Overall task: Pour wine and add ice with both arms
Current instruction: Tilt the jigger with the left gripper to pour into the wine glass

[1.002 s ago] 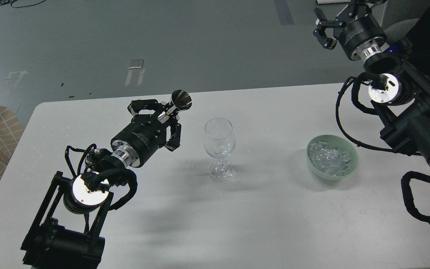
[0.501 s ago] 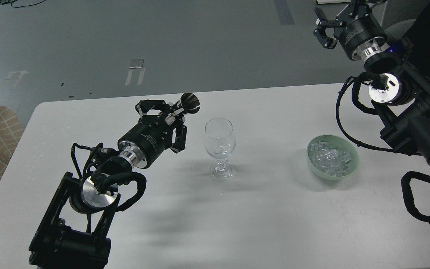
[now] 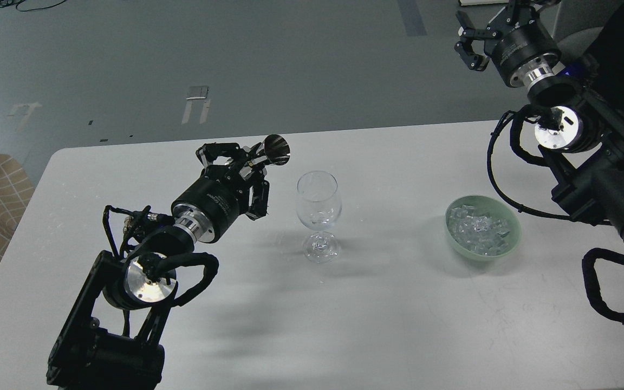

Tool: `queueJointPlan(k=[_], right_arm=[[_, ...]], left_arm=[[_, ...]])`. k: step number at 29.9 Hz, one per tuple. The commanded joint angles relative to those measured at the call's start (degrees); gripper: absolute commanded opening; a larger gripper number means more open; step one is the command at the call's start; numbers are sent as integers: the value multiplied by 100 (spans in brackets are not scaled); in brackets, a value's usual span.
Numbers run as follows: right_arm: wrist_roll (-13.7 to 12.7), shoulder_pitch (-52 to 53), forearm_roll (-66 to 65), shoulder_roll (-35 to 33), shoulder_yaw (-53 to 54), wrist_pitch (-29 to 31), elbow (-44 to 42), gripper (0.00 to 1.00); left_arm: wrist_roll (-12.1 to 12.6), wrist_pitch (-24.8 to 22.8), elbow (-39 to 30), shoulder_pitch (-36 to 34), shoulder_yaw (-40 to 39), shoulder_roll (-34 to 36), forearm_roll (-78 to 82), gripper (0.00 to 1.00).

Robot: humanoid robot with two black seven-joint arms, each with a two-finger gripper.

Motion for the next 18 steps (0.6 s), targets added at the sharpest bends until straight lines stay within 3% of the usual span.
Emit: queueJointPlan(k=[1,18], right_arm=[[0,1,0,-9,-4,0,0,100],[9,1,0,0,-4,0,0,100]], left_arm=[[16,8,-44,-53,113,-88,8,0],[-36,-89,-18,-53,263,-88,649,0]])
